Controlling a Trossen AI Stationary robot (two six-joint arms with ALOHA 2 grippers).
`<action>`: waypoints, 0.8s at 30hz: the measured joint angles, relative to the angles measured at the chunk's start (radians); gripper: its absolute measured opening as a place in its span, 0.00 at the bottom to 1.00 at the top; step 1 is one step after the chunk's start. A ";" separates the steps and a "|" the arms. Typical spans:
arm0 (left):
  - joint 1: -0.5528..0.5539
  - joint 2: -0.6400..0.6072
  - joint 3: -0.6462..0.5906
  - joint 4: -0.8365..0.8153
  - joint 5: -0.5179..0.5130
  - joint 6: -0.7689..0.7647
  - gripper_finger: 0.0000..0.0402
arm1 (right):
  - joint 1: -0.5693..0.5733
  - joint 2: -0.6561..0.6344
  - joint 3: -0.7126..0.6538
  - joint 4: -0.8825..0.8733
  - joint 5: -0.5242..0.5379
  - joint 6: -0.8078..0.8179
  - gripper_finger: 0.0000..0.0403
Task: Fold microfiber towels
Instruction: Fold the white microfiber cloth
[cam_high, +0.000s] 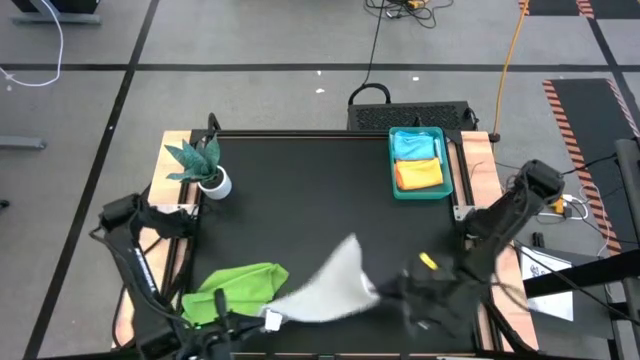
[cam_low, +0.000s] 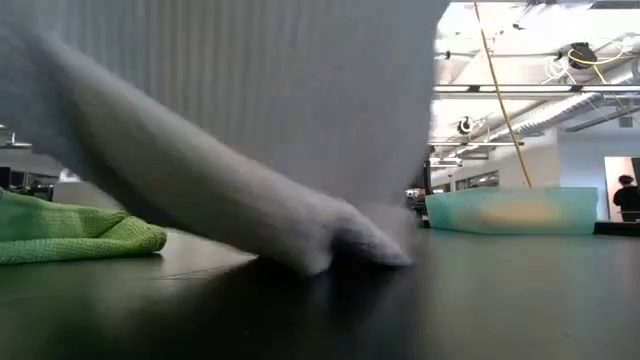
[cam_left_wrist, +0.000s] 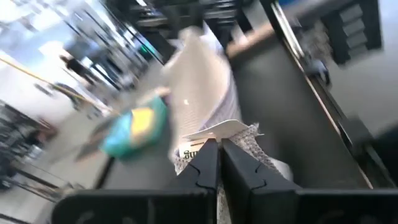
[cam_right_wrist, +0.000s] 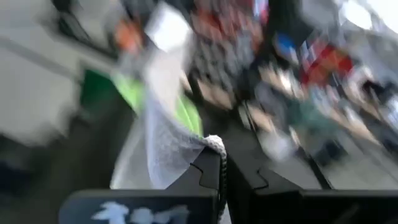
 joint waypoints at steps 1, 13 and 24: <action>-0.008 -0.013 0.000 0.030 -0.033 0.034 0.02 | 0.037 -0.004 0.001 0.083 -0.001 -0.057 0.00; 0.104 -0.148 0.001 0.056 -0.143 0.242 0.06 | 0.148 -0.006 0.001 0.616 0.296 -0.448 0.00; 0.487 -0.150 -0.330 -0.199 -0.081 -0.396 0.07 | -0.122 -0.023 -0.249 0.621 0.681 -0.308 0.00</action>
